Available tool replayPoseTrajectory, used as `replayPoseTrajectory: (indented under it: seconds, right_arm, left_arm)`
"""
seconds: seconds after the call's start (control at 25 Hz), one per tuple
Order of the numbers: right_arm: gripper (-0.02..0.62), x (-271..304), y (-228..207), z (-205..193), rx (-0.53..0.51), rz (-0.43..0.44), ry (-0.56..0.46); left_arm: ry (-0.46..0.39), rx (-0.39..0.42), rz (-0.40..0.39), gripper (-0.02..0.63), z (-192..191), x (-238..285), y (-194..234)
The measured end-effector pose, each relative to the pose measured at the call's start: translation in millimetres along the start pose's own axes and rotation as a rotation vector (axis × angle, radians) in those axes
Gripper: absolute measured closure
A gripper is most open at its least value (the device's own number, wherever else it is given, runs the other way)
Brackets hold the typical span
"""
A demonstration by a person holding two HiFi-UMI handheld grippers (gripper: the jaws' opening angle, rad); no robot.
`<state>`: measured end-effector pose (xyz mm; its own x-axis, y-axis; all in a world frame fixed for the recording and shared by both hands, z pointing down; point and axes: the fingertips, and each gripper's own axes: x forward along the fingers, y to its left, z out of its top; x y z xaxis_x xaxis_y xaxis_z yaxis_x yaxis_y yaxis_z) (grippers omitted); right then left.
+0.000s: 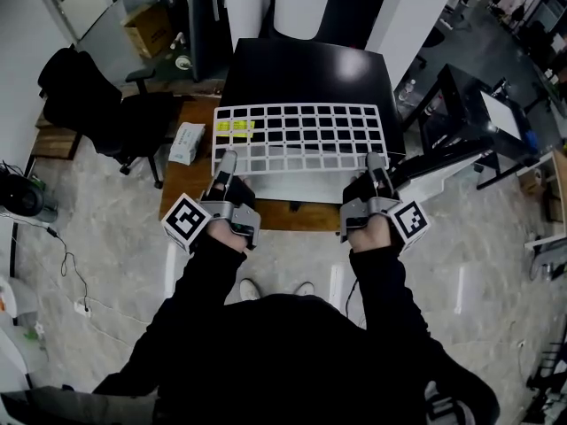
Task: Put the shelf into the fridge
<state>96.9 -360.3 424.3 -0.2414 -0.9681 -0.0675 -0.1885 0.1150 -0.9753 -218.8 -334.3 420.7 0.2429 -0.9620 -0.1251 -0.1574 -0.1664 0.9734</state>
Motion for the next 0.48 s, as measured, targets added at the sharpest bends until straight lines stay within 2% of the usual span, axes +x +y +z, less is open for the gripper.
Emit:
replayPoseTrajectory:
  seconds: [0.04,0.2,0.48]
  right_arm:
    - [0.554,-0.6,0.5,-0.7,0.008,0.002,0.001]
    - [0.558,-7.9,2.6,-3.5,0.045,0.014,-0.004]
    - [0.558,-58.8,11.0,-13.5,0.093,0.061,-0.021]
  left_arm:
    - [-0.002,0.012,0.002,0.558,1.2,-0.3,-1.9]
    - [-0.014,0.004,-0.008,0.563,3.2,-2.5,-5.1]
    - [-0.004,-0.004,-0.027,0.565,-6.0,-38.6,-12.8]
